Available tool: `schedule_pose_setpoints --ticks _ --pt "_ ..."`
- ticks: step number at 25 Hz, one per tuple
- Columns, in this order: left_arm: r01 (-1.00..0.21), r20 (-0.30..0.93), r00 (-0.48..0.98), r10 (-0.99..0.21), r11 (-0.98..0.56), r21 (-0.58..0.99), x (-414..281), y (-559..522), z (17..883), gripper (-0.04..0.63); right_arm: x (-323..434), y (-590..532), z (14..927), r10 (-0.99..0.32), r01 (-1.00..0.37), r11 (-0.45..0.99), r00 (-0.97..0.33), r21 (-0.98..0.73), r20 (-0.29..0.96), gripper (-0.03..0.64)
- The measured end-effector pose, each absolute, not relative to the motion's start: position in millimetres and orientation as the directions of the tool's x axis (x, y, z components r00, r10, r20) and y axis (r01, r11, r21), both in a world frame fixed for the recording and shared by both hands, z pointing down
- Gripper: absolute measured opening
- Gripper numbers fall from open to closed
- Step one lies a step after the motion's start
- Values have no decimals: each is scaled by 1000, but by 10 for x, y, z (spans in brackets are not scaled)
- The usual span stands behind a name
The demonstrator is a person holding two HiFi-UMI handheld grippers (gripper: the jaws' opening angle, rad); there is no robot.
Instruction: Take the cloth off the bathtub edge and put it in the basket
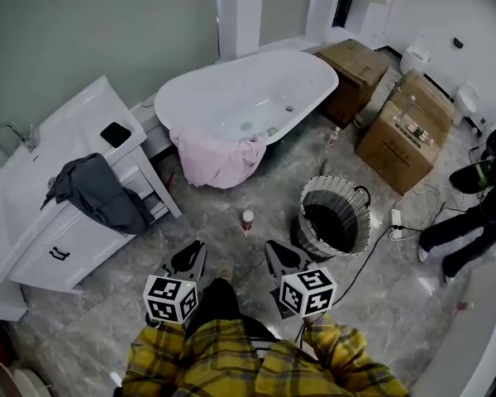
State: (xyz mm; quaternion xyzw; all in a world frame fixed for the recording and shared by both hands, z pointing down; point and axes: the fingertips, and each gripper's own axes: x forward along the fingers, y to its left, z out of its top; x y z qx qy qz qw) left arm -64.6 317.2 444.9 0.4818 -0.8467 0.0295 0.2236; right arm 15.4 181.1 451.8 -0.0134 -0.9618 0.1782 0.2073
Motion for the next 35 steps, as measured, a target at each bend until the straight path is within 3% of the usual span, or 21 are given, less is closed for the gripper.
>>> schedule_pose_setpoints --ticks 11,13,21,35 --pt "-816 436 -441 -785 553 170 -1791 2796 4770 100 -950 1455 4789 103 -34 950 -904 -310 415 36" --pt "-818 452 -434 -779 551 165 -2005 2736 4831 107 -1163 1409 4879 120 -27 948 -893 -317 434 139" --pt "-823 527 -404 -747 549 146 -2815 2556 5140 150 -1964 1125 5238 110 -78 936 -860 -342 498 155" --pt "-802 601 -409 -687 585 122 -3823 2419 5546 187 -3042 708 6023 64 -263 853 -804 -450 591 250"
